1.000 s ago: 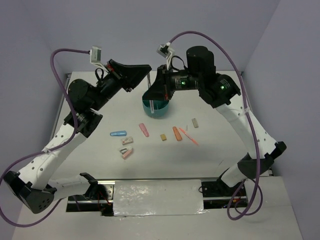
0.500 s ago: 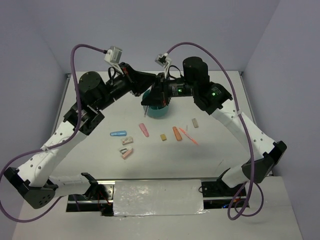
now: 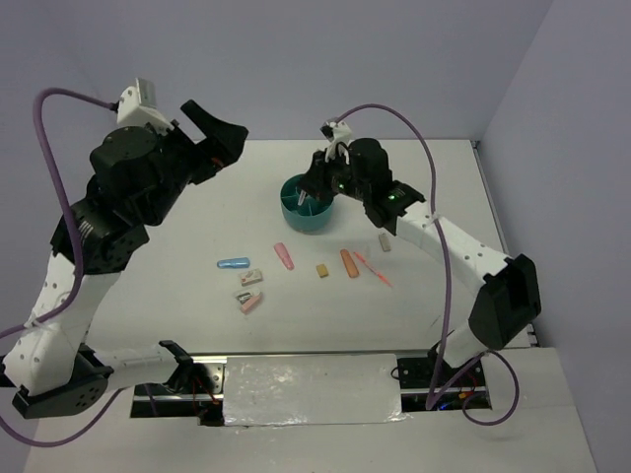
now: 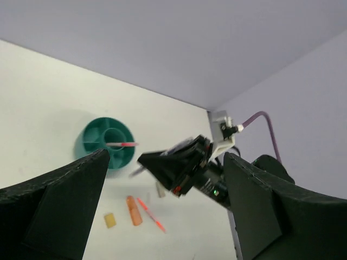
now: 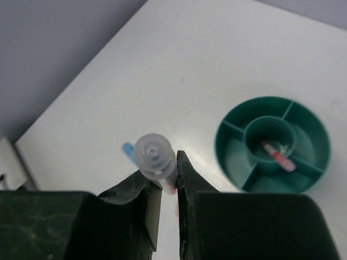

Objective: Sort the stationery into containers
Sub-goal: Place the pen in the storage box, then pick up the pen from the center of the board.

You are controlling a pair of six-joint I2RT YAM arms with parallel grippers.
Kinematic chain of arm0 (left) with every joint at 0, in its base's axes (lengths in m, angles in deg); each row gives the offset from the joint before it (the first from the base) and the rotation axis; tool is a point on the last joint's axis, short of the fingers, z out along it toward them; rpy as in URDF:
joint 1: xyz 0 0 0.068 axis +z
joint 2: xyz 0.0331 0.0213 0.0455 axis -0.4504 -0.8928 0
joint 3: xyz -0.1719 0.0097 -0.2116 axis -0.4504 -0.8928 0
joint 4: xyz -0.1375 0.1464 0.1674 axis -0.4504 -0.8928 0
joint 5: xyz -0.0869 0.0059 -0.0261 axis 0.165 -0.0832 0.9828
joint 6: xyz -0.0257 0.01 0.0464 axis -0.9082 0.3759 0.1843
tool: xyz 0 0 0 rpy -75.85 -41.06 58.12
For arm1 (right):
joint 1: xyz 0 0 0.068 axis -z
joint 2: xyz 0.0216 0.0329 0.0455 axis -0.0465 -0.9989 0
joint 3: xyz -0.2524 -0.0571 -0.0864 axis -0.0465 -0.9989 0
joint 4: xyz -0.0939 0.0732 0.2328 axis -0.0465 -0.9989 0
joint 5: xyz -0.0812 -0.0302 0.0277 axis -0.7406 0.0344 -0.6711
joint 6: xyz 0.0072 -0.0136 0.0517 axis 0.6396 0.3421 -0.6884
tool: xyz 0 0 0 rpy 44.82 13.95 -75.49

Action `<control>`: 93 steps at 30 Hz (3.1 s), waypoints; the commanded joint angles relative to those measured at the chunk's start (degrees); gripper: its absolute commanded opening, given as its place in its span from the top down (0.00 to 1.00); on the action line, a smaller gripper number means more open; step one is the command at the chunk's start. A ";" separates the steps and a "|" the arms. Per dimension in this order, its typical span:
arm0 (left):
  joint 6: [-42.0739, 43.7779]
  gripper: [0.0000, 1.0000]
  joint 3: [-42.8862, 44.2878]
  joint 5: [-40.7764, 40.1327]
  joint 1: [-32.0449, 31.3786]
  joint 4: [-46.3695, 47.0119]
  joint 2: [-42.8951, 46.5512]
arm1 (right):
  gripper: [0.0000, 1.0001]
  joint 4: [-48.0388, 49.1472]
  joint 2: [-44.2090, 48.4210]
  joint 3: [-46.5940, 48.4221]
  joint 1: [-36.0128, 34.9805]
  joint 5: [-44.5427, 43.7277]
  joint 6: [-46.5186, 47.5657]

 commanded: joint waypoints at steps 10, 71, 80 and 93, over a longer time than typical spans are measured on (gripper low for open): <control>2.31 0.01 -22.01 3.26 0.70 -5.15 11.22 | 1.00 11.56 -16.41 9.29 3.47 -11.37 10.61; 11.80 0.01 -19.29 14.25 5.88 -10.95 6.13 | 0.50 -25.34 12.51 -24.46 10.24 -11.37 5.61; 11.89 0.01 -24.12 18.39 5.88 -8.39 7.62 | 0.51 -24.39 4.51 -27.62 10.42 -12.25 5.07; 12.25 0.01 -25.62 19.44 5.88 -8.57 8.68 | 0.56 -22.01 -2.62 -27.01 10.33 -13.40 5.86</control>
